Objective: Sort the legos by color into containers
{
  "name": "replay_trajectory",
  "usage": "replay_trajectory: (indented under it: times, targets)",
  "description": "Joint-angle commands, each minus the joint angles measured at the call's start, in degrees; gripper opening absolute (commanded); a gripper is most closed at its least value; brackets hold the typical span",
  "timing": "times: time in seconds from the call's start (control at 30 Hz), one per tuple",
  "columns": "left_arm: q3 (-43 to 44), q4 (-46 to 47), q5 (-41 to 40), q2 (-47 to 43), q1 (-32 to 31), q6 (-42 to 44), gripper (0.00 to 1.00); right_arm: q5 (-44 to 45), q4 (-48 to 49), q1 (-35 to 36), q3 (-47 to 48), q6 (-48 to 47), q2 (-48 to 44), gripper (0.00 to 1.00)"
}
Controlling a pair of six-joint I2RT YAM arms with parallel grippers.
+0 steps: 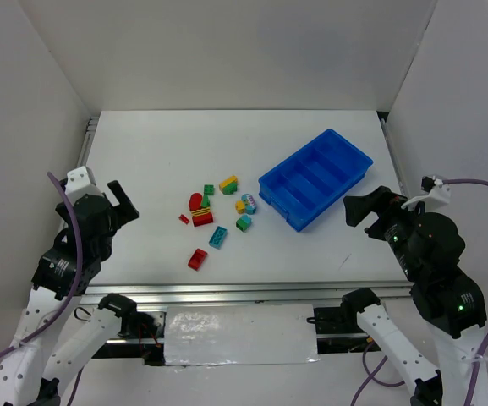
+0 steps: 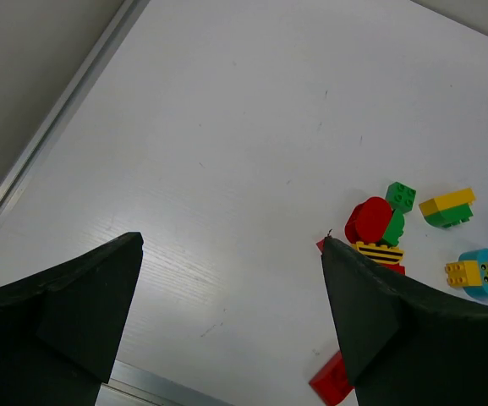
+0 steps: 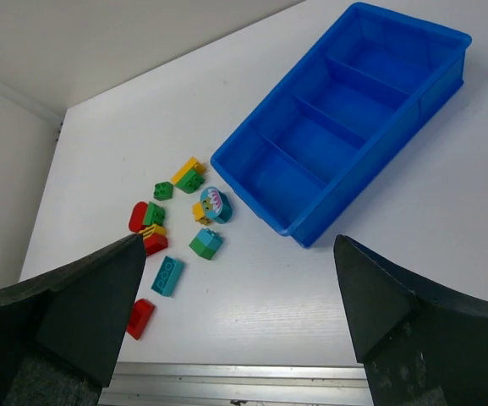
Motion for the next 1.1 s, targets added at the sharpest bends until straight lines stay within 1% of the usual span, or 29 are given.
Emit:
replay_trajectory:
  times: [0.0,0.17,0.23,0.33,0.4,0.47,0.5,0.53,0.57,0.6,0.63,0.67,0.7,0.73,0.77,0.8,0.83,0.9,0.93,0.97,1.0,1.03,1.07]
  targets:
    - [0.14,2.32,0.17,-0.28,-0.33,0.77,0.99,1.13,0.18,0.33,0.92,0.36,0.45,1.00]
    - [0.14,2.41,0.52,0.07,-0.33,0.85,1.00,-1.15,2.63,0.24,-1.44,0.10,-0.60,1.00]
    - [0.23,2.41,0.61,0.25,-0.24,0.77,0.99,-3.87,5.09,0.33,-3.20,0.27,-0.43,1.00]
    - [0.23,2.50,0.96,0.60,-0.42,0.77,0.99,-9.93,7.38,0.33,-5.22,1.85,2.90,1.00]
    - [0.49,1.80,-0.18,1.30,-0.33,0.33,0.99,-14.31,9.83,0.85,-7.67,4.92,7.03,1.00]
    - [1.28,0.66,-2.19,2.09,-0.42,-1.34,0.99,-13.47,14.56,5.93,-9.79,8.95,10.19,1.00]
    - [1.63,-0.91,-4.73,2.44,-0.42,-2.13,1.00,-12.07,16.33,8.74,-11.63,10.28,11.25,1.00]
    - [1.98,-1.71,-5.88,2.53,-0.42,-3.70,0.99,-6.05,17.74,15.55,-11.99,12.82,14.31,1.00]
    - [2.07,-2.41,-6.94,2.79,-0.42,-4.32,0.99,-3.03,19.15,19.36,-11.82,13.89,16.52,1.00]
    - [2.25,-3.03,-8.86,2.88,-0.42,-4.94,0.99,-0.22,19.34,23.14,-9.82,14.68,19.32,1.00]
    - [2.34,-4.25,-9.93,2.88,-0.51,-6.51,0.99,5.03,19.25,26.92,-8.41,16.25,25.70,1.00]
    - [2.86,-5.22,-11.16,2.88,-0.42,-7.40,0.99,7.61,19.08,33.57,-6.65,17.14,29.16,1.00]
    - [3.21,-6.36,-12.65,2.97,-0.42,-8.71,1.00,9.81,18.90,36.51,-2.98,17.84,32.94,1.00]
    - [3.91,-8.81,-15.36,2.80,-0.42,-11.34,0.99,12.36,18.81,38.63,-1.21,19.16,40.02,1.00]
    - [4.18,-9.88,-16.43,2.62,-0.42,-12.49,0.99,13.08,19.07,41.52,0.55,19.78,43.22,1.00]
    - [4.45,-10.85,-17.31,2.27,-0.42,-13.64,1.00,13.35,19.86,42.68,2.92,20.22,46.48,1.00]
    - [4.54,-11.90,-18.54,1.83,-0.51,-15.04,0.99,13.61,20.56,43.56,3.99,21.27,52.34,0.99]
    - [4.19,-11.48,-18.73,-0.71,-0.51,-15.06,1.00,15.54,21.09,46.37,8.01,22.85,57.82,1.00]
    - [3.84,-10.86,-18.47,-1.76,-0.51,-14.18,0.99,15.81,20.92,47.25,9.78,23.90,63.15,1.00]
    - [2.88,-9.12,-18.29,-3.86,-0.51,-13.65,0.99,17.20,19.00,47.96,11.71,24.96,65.64,0.99]
    - [2.52,-8.23,-17.77,-4.84,-0.51,-13.04,1.00,17.56,18.12,49.36,15.73,25.67,68.19,1.00]
    - [2.17,-7.53,-17.33,-5.63,-0.59,-12.07,1.00,17.74,17.41,50.07,17.60,26.20,72.48,0.99]
    - [1.55,-6.74,-16.54,-6.86,-0.59,-11.54,0.99,18.09,16.10,50.77,19.36,26.64,74.35,1.00]
